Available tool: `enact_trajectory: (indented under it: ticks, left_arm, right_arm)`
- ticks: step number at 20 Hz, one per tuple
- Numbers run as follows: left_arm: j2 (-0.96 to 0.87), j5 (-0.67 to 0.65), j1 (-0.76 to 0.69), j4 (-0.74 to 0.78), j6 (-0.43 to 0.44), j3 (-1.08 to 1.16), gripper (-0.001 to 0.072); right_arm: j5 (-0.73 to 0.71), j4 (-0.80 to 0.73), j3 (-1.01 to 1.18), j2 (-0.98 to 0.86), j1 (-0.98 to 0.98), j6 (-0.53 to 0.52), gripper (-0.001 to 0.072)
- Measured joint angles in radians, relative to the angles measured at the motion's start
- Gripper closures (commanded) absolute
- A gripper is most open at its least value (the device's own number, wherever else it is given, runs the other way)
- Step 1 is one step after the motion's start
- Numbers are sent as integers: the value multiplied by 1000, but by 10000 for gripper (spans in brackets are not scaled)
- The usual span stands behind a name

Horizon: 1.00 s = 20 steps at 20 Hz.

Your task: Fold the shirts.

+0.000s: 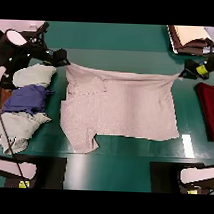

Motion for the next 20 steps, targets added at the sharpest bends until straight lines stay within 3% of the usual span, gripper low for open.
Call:
enact_trajectory:
  ticks: [6, 11, 14, 15, 16, 17, 18, 20]
  left_arm:
    - [-130, 27, 2, -6, 34, 171, 687]
    - [-149, -172, 5, 55, 66, 175, 687]
    - [-152, -224, -5, 80, 67, 103, 684]
    - [-152, -228, -10, 84, 66, 74, 576]
    - [-153, -231, -16, 89, 60, 44, 311]
    - [-153, -232, -20, 89, 51, 21, 293]
    - [-153, -229, -23, 89, 40, 3, 290]
    - [-140, -226, -23, 93, 27, -19, 290]
  right_arm:
    - [-47, 7, 228, -166, 9, -8, 700]
    - [-59, 1, 75, -105, 10, -60, 699]
    - [-94, -2, -69, -50, 12, -74, 698]
    - [-108, -2, -109, -37, 13, -76, 698]
    - [-121, -2, -143, -24, 13, -77, 688]
    - [-132, 0, -171, -14, 13, -78, 555]
    - [-136, 4, -190, -8, 13, -80, 346]
    - [-137, 16, -212, 6, 12, -81, 325]
